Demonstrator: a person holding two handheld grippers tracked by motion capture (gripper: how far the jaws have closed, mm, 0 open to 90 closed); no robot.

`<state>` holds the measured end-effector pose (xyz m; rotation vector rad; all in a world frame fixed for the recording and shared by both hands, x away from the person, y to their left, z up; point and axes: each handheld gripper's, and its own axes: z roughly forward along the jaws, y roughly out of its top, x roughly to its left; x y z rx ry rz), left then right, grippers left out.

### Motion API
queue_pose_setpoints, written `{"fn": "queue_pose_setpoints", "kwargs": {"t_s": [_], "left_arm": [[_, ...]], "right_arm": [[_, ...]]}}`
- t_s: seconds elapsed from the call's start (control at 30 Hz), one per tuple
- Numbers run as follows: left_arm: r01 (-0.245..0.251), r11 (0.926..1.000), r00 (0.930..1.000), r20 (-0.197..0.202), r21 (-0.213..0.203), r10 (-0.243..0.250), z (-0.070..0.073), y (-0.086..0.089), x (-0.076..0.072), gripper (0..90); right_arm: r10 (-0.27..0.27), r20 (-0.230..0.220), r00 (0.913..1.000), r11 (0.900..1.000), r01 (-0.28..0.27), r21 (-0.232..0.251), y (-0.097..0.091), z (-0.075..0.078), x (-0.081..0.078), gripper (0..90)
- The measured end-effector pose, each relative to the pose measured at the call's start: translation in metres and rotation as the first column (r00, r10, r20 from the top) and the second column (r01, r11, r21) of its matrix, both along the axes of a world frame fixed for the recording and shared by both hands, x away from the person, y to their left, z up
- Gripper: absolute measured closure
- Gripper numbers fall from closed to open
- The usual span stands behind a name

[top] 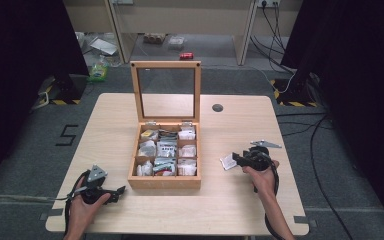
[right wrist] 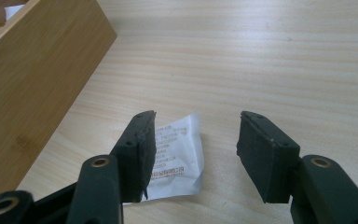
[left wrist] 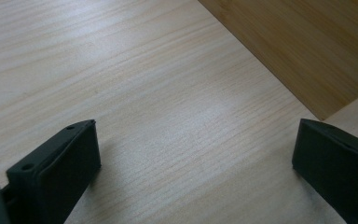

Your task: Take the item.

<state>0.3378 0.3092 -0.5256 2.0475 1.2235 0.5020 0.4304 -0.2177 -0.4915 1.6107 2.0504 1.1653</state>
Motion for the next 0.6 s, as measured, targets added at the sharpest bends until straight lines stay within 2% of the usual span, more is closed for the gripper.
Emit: {"fn": "queue_pose_setpoints", "kwargs": {"t_s": [0.2, 0.23, 0.3, 0.6], "left_arm": [[0.0, 1.0, 1.0, 0.0, 0.0, 0.0, 0.0, 0.0, 0.0, 0.1], [0.0, 1.0, 1.0, 0.0, 0.0, 0.0, 0.0, 0.0, 0.0, 0.1], [0.0, 1.0, 1.0, 0.0, 0.0, 0.0, 0.0, 0.0, 0.0, 0.1], [0.0, 1.0, 1.0, 0.0, 0.0, 0.0, 0.0, 0.0, 0.0001, 0.1]], "right_arm": [[-0.001, 0.013, 0.9999, 1.0, 0.001, 0.008, -0.0024, 0.0052, 0.0001, 44.7], [0.006, 0.026, 0.9997, 1.0, -0.006, 0.001, -0.0039, 0.0054, 0.001, 44.3], [-0.007, 0.016, 0.9998, 0.9999, 0.006, 0.014, -0.0038, 0.0072, 0.0002, 43.6], [0.001, 0.023, 0.9997, 0.9999, -0.001, 0.013, -0.0046, 0.0083, 0.0008, 41.7]]}}
